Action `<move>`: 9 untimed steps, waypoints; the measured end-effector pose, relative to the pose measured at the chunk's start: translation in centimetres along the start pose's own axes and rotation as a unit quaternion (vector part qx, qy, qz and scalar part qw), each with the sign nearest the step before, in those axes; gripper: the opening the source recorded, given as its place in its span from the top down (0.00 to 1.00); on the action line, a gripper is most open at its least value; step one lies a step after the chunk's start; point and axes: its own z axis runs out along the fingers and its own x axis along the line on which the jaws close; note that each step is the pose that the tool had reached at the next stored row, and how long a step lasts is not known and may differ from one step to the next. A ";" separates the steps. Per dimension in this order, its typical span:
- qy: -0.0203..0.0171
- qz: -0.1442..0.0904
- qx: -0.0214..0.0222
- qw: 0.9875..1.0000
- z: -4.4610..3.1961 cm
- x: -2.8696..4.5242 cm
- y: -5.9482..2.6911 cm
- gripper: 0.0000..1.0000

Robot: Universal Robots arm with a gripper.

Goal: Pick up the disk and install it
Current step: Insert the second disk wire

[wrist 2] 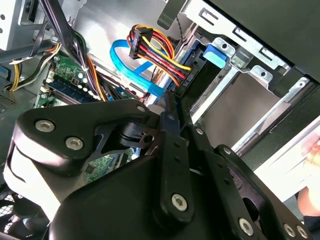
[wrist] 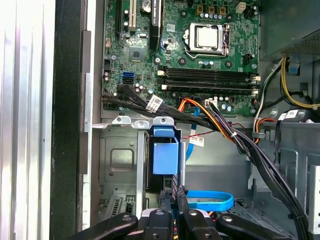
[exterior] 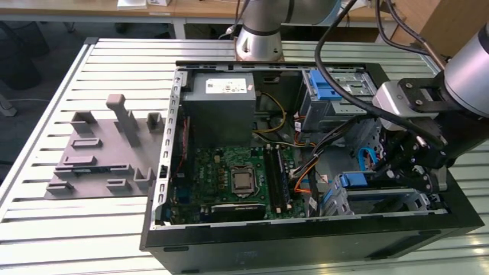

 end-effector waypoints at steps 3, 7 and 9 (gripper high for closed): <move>0.000 0.000 0.000 1.000 0.08 0.01 0.00 0.84; 0.000 0.000 0.000 1.000 0.24 0.07 0.00 0.84; 0.000 0.000 0.000 1.000 0.24 0.08 0.00 0.84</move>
